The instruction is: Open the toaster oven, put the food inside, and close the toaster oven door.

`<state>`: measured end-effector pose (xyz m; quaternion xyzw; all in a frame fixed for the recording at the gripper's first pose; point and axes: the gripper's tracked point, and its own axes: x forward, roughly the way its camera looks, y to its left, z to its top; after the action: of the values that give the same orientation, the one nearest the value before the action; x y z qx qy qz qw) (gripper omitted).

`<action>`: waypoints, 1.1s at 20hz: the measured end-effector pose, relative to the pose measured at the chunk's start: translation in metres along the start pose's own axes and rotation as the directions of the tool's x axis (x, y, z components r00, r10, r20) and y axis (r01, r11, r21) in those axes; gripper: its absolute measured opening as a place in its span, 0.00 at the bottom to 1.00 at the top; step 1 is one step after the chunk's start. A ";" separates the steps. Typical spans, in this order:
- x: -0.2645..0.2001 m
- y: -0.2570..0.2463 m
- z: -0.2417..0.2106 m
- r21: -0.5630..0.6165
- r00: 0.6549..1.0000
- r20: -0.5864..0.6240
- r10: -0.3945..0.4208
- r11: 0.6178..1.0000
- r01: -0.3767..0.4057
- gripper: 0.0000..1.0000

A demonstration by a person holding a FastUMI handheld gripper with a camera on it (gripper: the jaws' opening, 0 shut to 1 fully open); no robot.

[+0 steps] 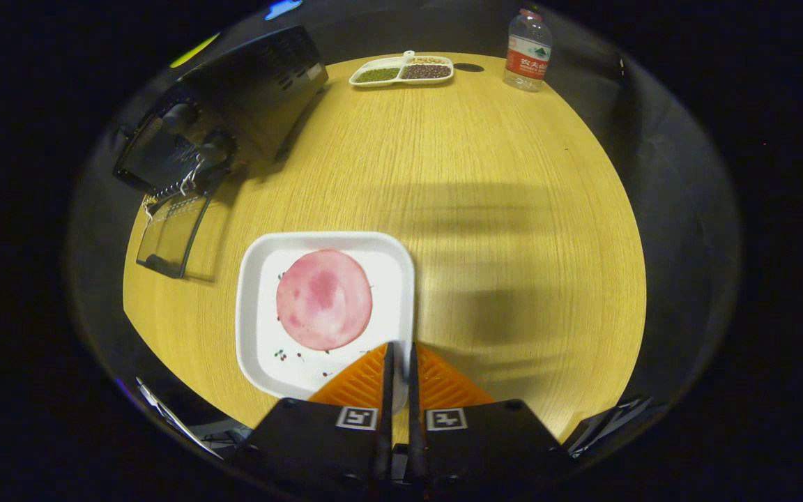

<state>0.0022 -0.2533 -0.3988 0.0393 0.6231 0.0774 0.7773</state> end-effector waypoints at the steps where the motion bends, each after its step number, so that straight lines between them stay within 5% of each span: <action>1: 0.002 -0.001 0.001 0.003 1.000 0.004 0.014 1.000 -0.014 0.07; 5: 0.000 0.002 0.000 -0.029 0.998 0.051 0.047 0.999 -0.046 0.02; 12: -0.015 0.013 -0.014 0.140 0.994 0.075 0.075 0.986 -0.085 0.02; 22: -0.070 0.046 -0.043 0.343 0.966 0.221 0.135 0.916 -0.206 0.02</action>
<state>-0.0580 -0.2209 -0.3336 0.2438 0.5427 0.0244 0.8034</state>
